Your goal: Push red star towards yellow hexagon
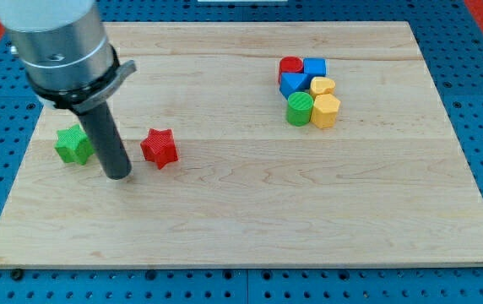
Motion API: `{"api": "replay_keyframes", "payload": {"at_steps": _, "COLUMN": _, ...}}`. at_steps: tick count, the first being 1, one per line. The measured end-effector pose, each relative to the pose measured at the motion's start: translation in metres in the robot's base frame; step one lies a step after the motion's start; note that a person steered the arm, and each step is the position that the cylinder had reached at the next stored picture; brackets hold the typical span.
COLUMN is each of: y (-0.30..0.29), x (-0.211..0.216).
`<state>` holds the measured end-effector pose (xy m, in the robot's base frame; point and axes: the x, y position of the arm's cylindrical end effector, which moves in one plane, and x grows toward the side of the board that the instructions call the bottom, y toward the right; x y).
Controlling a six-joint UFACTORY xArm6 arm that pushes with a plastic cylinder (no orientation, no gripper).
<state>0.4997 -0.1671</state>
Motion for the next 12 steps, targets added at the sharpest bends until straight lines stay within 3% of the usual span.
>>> {"api": "replay_keyframes", "payload": {"at_steps": 5, "y": 0.007, "x": -0.007}}
{"api": "replay_keyframes", "payload": {"at_steps": 7, "y": 0.093, "x": 0.026}}
{"api": "replay_keyframes", "payload": {"at_steps": 8, "y": 0.107, "x": 0.035}}
{"api": "replay_keyframes", "payload": {"at_steps": 11, "y": 0.105, "x": 0.033}}
{"api": "replay_keyframes", "payload": {"at_steps": 12, "y": 0.081, "x": 0.056}}
